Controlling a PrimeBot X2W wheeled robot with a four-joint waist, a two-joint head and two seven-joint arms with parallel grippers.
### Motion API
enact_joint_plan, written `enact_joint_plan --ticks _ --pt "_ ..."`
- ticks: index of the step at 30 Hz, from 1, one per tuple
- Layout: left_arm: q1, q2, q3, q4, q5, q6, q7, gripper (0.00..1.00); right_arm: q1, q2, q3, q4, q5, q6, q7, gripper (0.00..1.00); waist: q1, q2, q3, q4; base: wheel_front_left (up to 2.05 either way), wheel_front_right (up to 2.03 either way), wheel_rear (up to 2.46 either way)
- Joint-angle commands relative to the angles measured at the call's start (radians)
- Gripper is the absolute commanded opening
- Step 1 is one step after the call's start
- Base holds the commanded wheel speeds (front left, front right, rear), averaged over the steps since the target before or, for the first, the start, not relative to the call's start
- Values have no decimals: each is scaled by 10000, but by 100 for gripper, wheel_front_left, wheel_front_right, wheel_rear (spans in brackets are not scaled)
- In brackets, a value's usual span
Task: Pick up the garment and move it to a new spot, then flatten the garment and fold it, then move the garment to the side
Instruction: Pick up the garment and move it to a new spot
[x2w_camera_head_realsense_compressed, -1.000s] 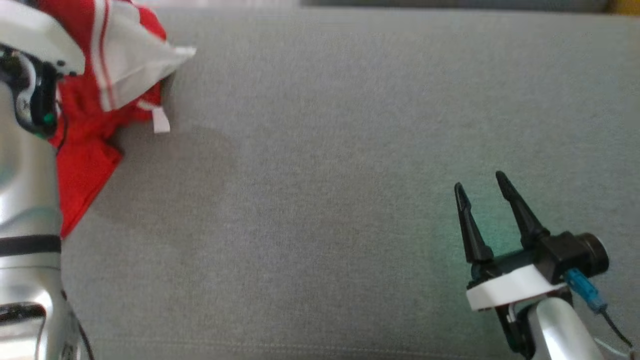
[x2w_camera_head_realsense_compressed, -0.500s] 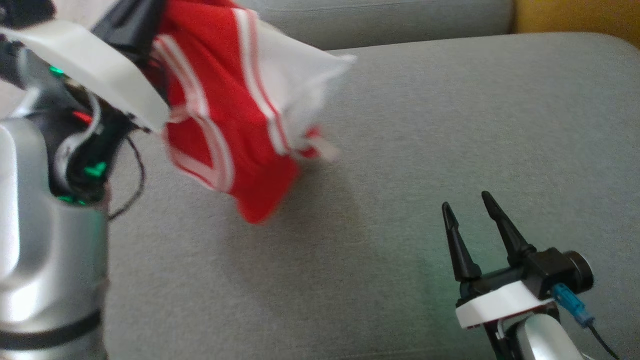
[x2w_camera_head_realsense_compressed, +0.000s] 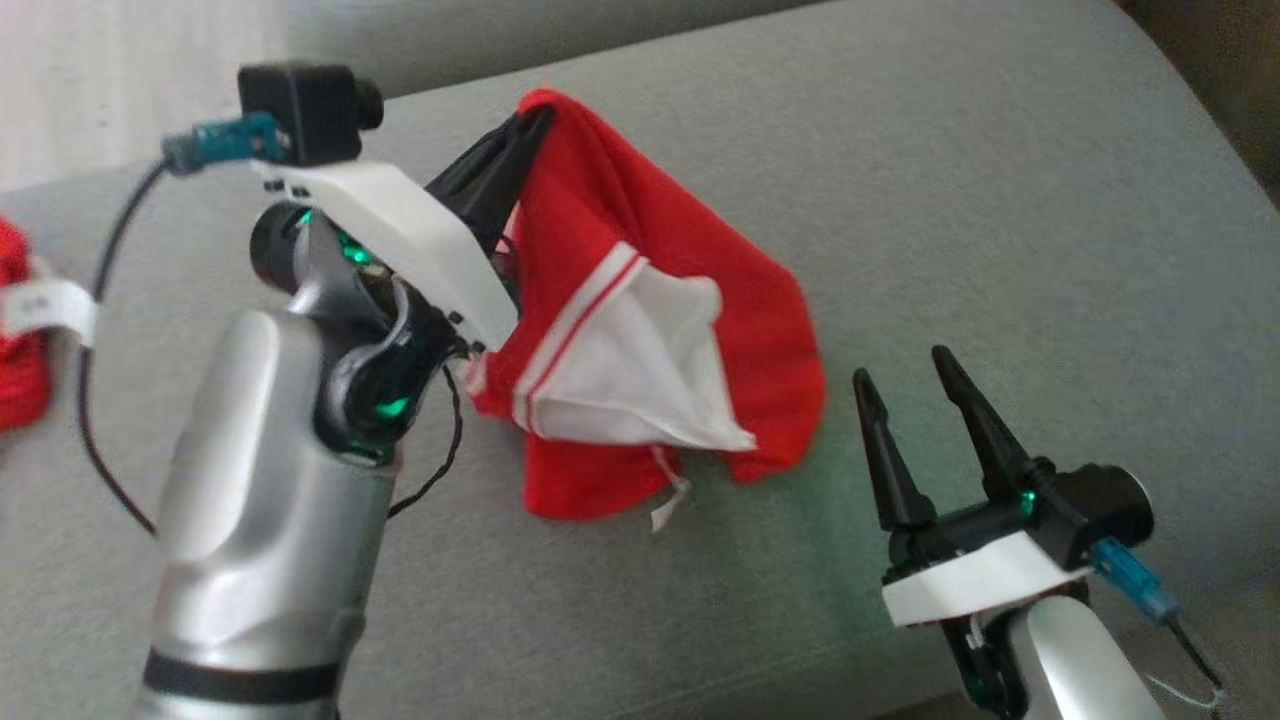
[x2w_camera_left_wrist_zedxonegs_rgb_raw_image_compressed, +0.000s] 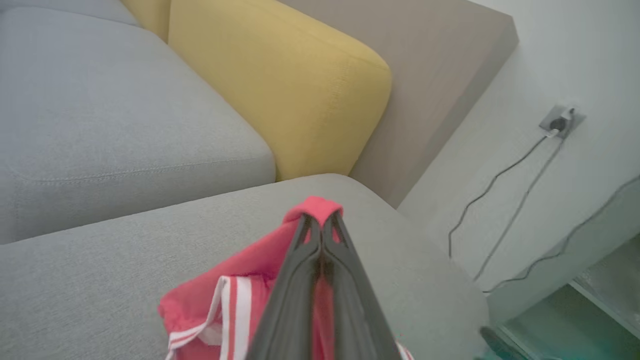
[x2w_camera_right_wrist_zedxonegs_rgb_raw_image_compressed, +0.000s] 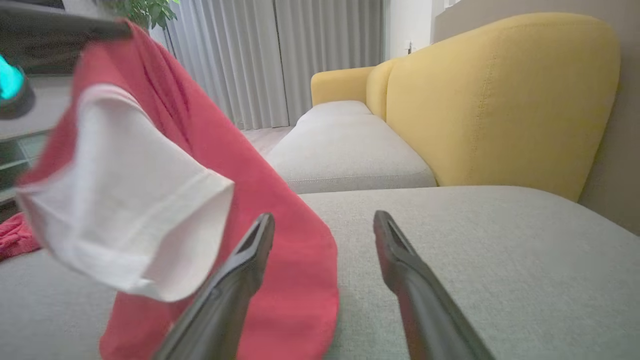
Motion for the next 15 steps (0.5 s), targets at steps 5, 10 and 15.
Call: enact_joint_plan --ticks 5,10,15 --pt "-1083 51 -438 2457 338 -273 -2988 0 -538 80 410 -331 286 -7 -107 100 1 0 406 -940 0 0 0" --pt "-1111 39 -1122 4987 642 -440 -4910 100 -458 80 391 -313 289 -7 -107 100 1 0 340 -1239 0 0 0" --pt "-1096 37 -1260 6066 1022 -207 -6498 100 -356 81 91 -380 175 -7 -107 100 1 0 228 -1142 0 0 0"
